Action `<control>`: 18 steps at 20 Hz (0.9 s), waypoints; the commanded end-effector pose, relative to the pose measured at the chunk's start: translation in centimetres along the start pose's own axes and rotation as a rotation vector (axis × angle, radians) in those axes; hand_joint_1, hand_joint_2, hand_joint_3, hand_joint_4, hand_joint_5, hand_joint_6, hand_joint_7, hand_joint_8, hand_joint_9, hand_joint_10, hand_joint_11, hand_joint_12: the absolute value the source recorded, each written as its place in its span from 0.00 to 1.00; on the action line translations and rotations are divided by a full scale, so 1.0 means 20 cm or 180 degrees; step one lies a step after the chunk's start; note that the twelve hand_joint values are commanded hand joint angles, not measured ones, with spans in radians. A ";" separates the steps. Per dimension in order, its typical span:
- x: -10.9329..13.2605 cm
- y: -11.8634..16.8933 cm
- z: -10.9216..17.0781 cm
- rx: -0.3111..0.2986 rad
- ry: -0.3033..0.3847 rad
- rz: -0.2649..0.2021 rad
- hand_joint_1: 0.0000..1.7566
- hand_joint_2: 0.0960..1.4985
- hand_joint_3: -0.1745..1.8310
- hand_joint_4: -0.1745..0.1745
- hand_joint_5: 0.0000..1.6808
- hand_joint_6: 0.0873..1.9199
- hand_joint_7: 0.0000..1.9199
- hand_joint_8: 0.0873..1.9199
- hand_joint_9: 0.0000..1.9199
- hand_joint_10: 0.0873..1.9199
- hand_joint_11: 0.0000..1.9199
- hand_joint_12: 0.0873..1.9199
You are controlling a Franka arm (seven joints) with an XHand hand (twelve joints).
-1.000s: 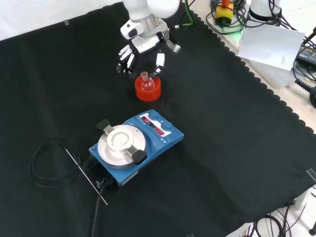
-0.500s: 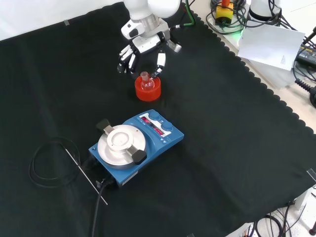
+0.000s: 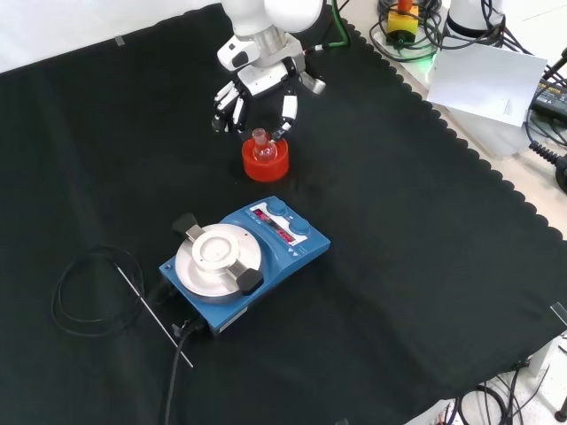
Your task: Pick up the round-bottom flask.
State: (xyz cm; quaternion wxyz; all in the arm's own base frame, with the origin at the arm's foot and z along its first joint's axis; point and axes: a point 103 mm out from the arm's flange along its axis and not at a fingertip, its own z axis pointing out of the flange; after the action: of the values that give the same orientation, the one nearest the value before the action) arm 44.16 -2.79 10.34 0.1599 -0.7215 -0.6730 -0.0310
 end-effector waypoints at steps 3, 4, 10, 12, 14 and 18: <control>0.00 0.01 0.01 0.0034 -0.0018 0.0002 0.55 0.37 0.42 0.27 0.52 0.38 0.13 0.32 0.28 0.31 0.13 0.70; 0.00 0.01 0.01 0.0035 -0.0014 0.0004 0.54 0.37 0.42 0.27 0.52 0.38 0.13 0.32 0.28 0.31 0.13 0.70; 0.01 0.02 0.00 0.0022 -0.0009 0.0012 0.54 0.37 0.42 0.26 0.52 0.39 0.13 0.32 0.28 0.31 0.13 0.70; 0.01 0.02 -0.01 -0.0004 -0.0027 0.0023 0.53 0.39 0.42 0.24 0.53 0.39 0.13 0.32 0.28 0.31 0.13 0.70; 0.02 0.02 -0.01 -0.0034 -0.0047 0.0045 0.55 0.46 0.37 0.51 0.58 0.41 0.14 0.32 0.29 0.31 0.13 0.70; 0.04 0.02 -0.02 -0.0058 -0.0156 0.0063 0.60 0.48 0.38 0.97 0.65 0.46 0.18 0.32 0.33 0.29 0.17 0.68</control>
State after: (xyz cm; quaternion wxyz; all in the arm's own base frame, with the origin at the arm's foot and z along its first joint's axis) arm 44.64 -2.44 10.54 0.1509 -0.7270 -0.6694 -0.0256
